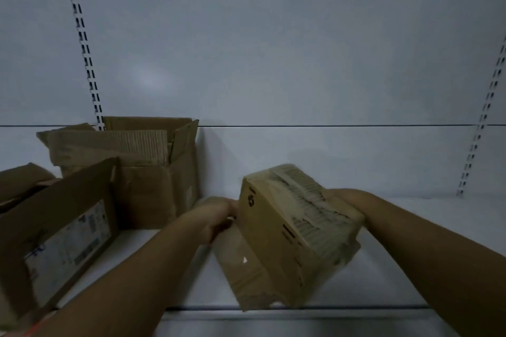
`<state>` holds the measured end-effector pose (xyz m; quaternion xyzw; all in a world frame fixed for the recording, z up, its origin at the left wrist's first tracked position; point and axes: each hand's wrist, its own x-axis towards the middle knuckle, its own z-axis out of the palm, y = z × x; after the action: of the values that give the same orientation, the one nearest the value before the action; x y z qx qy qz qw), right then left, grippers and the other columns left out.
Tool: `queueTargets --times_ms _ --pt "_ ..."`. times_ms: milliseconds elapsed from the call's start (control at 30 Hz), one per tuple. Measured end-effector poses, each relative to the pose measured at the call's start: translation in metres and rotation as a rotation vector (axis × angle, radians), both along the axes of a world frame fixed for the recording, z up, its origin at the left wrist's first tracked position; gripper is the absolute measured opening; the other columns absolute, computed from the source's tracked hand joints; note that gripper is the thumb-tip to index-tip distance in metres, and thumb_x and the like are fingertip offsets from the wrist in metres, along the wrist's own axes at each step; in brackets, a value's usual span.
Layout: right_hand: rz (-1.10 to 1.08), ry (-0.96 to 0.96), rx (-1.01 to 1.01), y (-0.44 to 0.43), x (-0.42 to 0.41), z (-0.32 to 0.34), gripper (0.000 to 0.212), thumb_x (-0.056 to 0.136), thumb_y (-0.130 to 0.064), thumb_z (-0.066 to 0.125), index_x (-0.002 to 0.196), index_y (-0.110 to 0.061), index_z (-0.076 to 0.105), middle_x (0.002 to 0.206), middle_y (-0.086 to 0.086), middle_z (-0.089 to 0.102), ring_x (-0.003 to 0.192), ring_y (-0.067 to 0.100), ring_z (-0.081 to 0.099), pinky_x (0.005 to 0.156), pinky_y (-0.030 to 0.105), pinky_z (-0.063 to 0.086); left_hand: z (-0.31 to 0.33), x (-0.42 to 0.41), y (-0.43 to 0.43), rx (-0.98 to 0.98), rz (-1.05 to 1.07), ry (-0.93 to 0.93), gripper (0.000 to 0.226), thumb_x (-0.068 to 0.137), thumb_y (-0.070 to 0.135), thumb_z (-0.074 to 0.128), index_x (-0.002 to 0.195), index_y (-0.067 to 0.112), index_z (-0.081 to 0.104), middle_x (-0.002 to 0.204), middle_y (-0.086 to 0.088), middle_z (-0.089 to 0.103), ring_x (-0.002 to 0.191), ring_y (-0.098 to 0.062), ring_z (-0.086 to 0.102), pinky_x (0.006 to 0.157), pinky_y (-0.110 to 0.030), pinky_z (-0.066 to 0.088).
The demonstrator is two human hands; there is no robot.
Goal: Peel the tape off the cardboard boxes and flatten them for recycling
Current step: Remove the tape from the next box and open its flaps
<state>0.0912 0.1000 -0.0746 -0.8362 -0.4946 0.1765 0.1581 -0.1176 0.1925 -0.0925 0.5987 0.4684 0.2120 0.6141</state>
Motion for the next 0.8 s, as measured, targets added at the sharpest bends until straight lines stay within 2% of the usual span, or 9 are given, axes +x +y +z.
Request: queueTargets --times_ms 100,200,300,433,500,567,633,700,800 --pt "0.020 -0.054 -0.096 0.003 0.002 -0.002 0.041 0.103 -0.021 0.033 0.139 -0.002 0.037 0.146 0.015 0.038 0.133 0.025 0.037 0.099 0.022 0.028 -0.011 0.008 0.011 0.254 0.122 0.075 0.013 0.087 0.005 0.056 0.086 0.003 0.069 0.086 -0.021 0.070 0.080 -0.034 0.067 0.073 -0.039 0.058" --pt "0.033 -0.080 -0.126 0.003 -0.003 -0.012 0.042 0.099 -0.031 0.044 0.133 -0.007 0.045 0.138 0.012 0.046 0.119 0.024 0.047 0.100 0.029 0.035 -0.014 0.013 0.025 0.306 0.224 -0.006 0.016 0.093 0.006 0.051 0.096 0.001 0.066 0.089 -0.019 0.067 0.077 -0.030 0.062 0.064 -0.035 0.053" --pt "0.008 -0.177 -0.142 -0.002 0.005 -0.023 0.046 0.094 -0.039 0.051 0.133 -0.015 0.047 0.138 0.006 0.048 0.120 0.021 0.048 0.101 0.032 0.037 -0.007 0.014 0.032 0.413 0.351 -0.113 0.015 0.095 0.012 0.050 0.104 0.012 0.063 0.109 -0.011 0.063 0.099 -0.027 0.057 0.083 -0.034 0.047" --pt "0.007 -0.250 -0.116 0.000 0.013 -0.034 0.042 0.093 -0.042 0.049 0.126 -0.017 0.055 0.129 0.003 0.055 0.114 0.022 0.054 0.097 0.034 0.044 0.016 0.015 0.009 0.640 0.068 -0.286 0.016 0.097 0.026 0.049 0.110 0.024 0.058 0.116 0.005 0.057 0.106 -0.009 0.052 0.088 -0.024 0.039" --pt "0.017 -0.268 -0.084 0.000 0.014 -0.035 0.039 0.092 -0.043 0.049 0.118 -0.016 0.059 0.122 0.003 0.059 0.108 0.021 0.056 0.092 0.033 0.046 0.013 0.018 0.000 0.634 -0.109 -0.285 0.024 0.097 0.026 0.048 0.119 0.025 0.058 0.134 0.013 0.043 0.120 -0.003 0.041 0.090 -0.015 0.033" --pt "0.027 -0.329 -0.063 -0.003 0.012 -0.040 0.030 0.091 -0.042 0.046 0.089 -0.016 0.061 0.097 0.000 0.062 0.093 0.018 0.057 0.079 0.028 0.045 0.004 0.017 0.000 0.624 -0.143 -0.316 0.027 0.099 0.018 0.042 0.121 0.023 0.058 0.147 0.011 0.031 0.130 -0.003 0.031 0.086 -0.004 0.032" --pt "0.000 -0.406 0.033 -0.010 0.003 -0.046 0.039 0.094 -0.041 0.041 0.061 -0.021 0.042 0.067 -0.005 0.047 0.073 0.015 0.050 0.066 0.024 0.038 -0.002 0.015 0.002 0.541 -0.128 -0.399 0.029 0.099 0.014 0.039 0.118 0.022 0.058 0.151 0.007 0.028 0.128 -0.006 0.034 0.075 0.000 0.039" --pt "-0.057 -0.424 0.197 -0.015 -0.001 -0.052 0.049 0.096 -0.042 0.038 0.052 -0.020 0.033 0.054 -0.004 0.039 0.055 0.011 0.042 0.052 0.022 0.030 -0.002 0.013 0.000 0.438 -0.110 -0.479 0.029 0.098 0.014 0.039 0.121 0.016 0.058 0.149 0.009 0.029 0.121 -0.005 0.038 0.065 0.000 0.043" --pt "-0.166 -0.317 0.343 -0.013 0.004 -0.058 0.054 0.094 -0.046 0.039 0.049 -0.017 0.035 0.050 -0.003 0.037 0.048 0.010 0.036 0.046 0.025 0.022 -0.006 0.015 0.001 0.431 -0.110 -0.542 0.030 0.098 0.017 0.038 0.122 0.020 0.057 0.147 0.008 0.034 0.124 -0.006 0.040 0.078 -0.005 0.042"
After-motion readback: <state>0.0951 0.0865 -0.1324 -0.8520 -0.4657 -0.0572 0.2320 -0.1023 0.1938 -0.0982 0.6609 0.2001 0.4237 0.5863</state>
